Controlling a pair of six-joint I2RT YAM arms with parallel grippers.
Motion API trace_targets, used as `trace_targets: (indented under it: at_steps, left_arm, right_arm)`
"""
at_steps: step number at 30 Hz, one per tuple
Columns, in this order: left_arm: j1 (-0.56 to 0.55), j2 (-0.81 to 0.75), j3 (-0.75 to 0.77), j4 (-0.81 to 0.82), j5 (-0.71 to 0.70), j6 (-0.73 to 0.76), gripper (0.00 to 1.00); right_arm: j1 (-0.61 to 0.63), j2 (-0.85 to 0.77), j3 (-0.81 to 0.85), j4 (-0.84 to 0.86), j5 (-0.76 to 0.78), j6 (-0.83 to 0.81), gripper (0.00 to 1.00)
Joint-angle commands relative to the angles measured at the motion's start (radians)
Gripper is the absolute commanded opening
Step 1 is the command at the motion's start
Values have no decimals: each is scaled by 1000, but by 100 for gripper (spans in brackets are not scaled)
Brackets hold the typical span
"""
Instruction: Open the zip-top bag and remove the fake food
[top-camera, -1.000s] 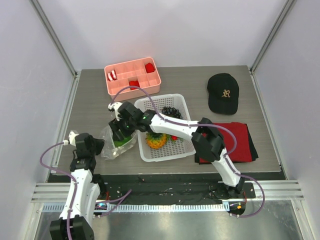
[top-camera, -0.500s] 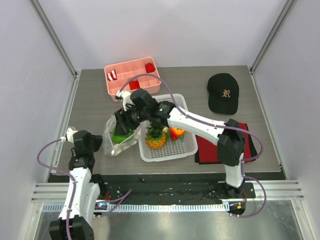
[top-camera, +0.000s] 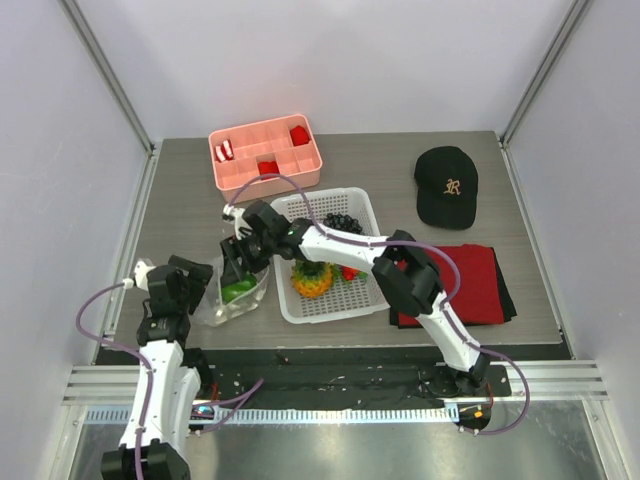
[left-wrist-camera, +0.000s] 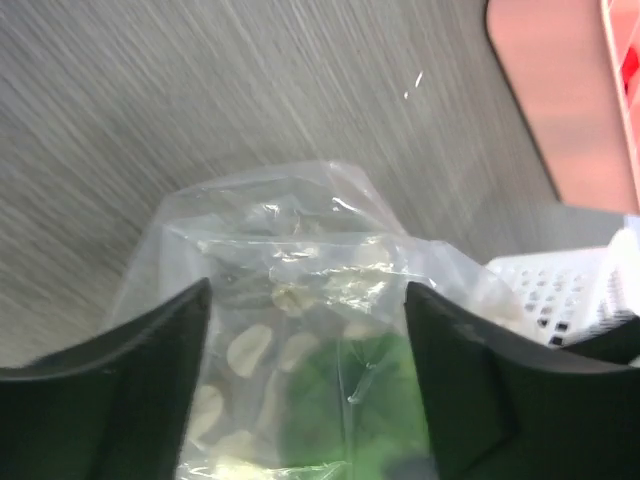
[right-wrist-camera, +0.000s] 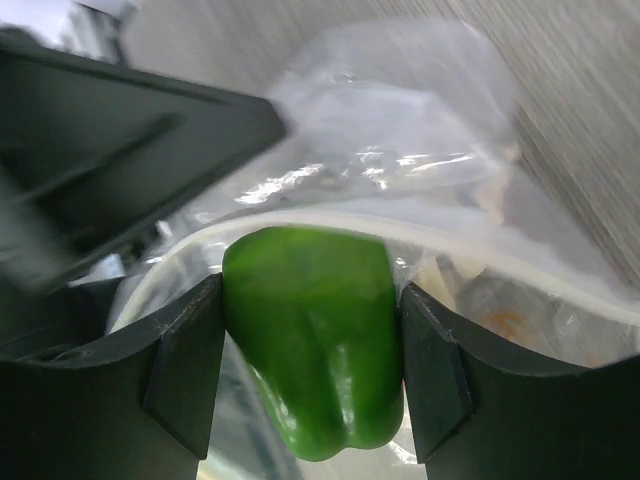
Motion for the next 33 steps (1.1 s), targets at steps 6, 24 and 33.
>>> trace_targets:
  at_steps: [6,24,33]
  left_arm:
    - [4,-137,14,-138,2,-100,97]
    - [4,-25,-61,0,39,-128,69]
    - [4,-36,-90,33,39,-145,73]
  right_arm:
    - [-16,-9,54,70,64,7,32]
    - [42,-127,62,-212,314,-189,100]
    - [57,-75,66,-220,283,-223,89]
